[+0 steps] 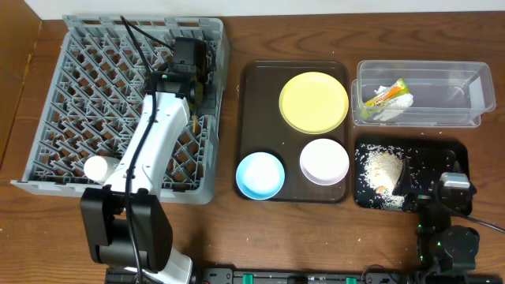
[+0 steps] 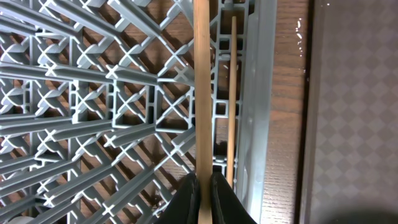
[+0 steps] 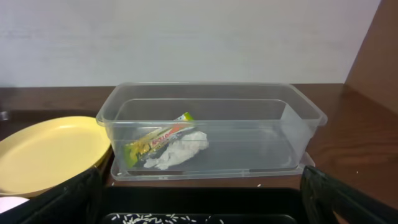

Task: Sort waste into correct bins and load items into the dishwasher
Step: 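Carry the second chopstick into the dish rack with the left gripper, then reach the left gripper to the white bowl on the brown tray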

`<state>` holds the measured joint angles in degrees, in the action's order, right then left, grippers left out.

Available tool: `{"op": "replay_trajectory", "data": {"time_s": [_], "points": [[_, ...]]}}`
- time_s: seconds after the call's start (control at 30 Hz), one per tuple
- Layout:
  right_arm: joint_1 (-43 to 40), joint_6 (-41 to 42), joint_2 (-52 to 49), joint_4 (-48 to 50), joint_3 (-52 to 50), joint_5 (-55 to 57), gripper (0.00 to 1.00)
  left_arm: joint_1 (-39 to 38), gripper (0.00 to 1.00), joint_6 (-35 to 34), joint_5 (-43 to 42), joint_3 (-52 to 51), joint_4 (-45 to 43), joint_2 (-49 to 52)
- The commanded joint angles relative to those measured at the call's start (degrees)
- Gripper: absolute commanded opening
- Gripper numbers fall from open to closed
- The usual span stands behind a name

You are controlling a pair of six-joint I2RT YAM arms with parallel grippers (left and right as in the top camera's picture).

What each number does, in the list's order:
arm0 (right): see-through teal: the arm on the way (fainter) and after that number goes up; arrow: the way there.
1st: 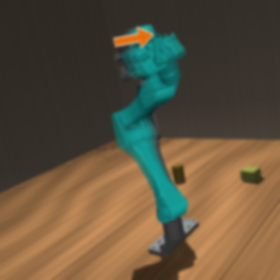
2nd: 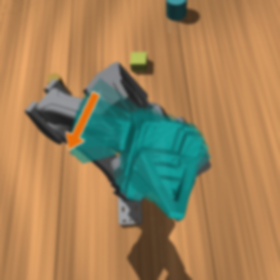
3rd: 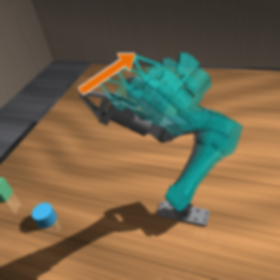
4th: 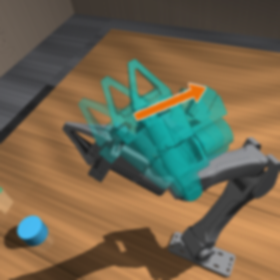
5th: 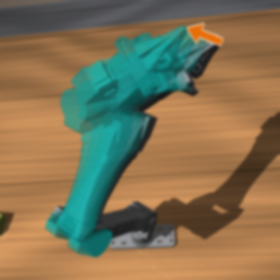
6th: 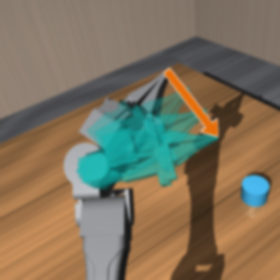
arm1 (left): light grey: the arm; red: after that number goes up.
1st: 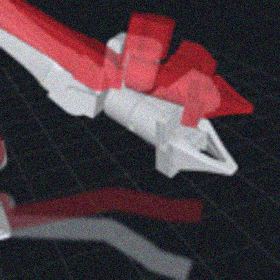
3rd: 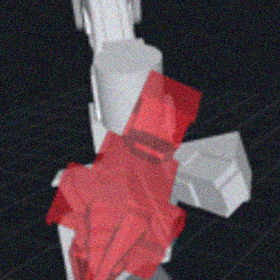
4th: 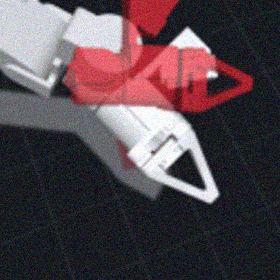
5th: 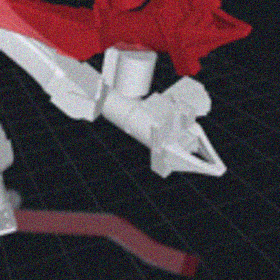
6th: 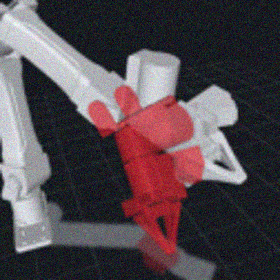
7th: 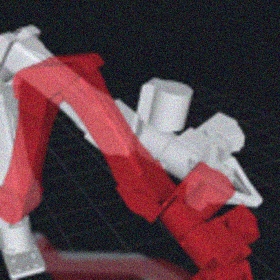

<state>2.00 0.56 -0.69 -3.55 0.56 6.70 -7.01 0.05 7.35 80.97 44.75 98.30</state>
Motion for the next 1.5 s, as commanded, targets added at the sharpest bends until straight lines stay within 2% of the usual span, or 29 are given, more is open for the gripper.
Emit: {"op": "replay_trajectory", "data": {"time_s": [0.0, 0.23, 0.27, 0.33, 0.37, 0.57, 0.73, 1.0, 1.13, 1.3, 1.47], "points": [[-0.55, -0.39, 0.37, 0.09, -0.26, 0.17, 0.99, -0.09, 0.08, 2.45, -0.79, -0.28, 0.42, 1.07], [-0.55, -0.39, 0.37, 0.09, -0.26, 0.17, 0.99, -0.07, 0.09, 4.85, -0.70, -0.31, 2.29, 2.14], [-0.55, -0.39, 0.37, 0.09, -0.26, 0.17, 0.99, -0.07, 0.15, 4.83, -0.72, -0.31, 2.29, 2.21], [-0.55, -0.39, 0.37, 0.09, -0.26, 0.17, 0.99, -0.09, 0.40, 4.74, -0.96, -0.28, 2.32, 2.21], [-0.55, -0.39, 0.37, 0.09, -0.26, 0.17, 0.99, -0.15, 0.47, 4.57, -1.27, -0.22, 2.34, 2.14], [-0.55, -0.39, 0.37, 0.09, -0.26, 0.17, 0.99, -1.70, 0.47, 1.97, -7.56, 3.06, 7.15, -1.03], [-0.55, -0.39, 0.35, 0.09, -0.26, 0.17, 0.99, -6.56, 0.47, -1.95, -17.38, 3.26, 10.32, -6.60], [-0.55, -0.39, 0.35, 0.09, -0.26, 0.17, 0.99, -16.13, 0.46, -12.85, -17.22, -0.57, 14.21, -7.30], [-0.55, -0.39, 0.35, 0.07, -0.26, 0.17, 0.99, -20.04, 0.46, -16.92, -18.40, -4.98, 8.66, -7.21], [-0.55, -0.39, 0.35, 0.09, -0.26, 0.17, 0.99, -25.59, 0.46, -15.43, -20.83, -9.90, -5.51, -5.97], [-0.55, -0.39, 0.31, 0.09, -0.26, 0.17, 0.99, -28.98, 0.52, -15.21, -20.96, -12.52, -14.08, -0.61]]}}
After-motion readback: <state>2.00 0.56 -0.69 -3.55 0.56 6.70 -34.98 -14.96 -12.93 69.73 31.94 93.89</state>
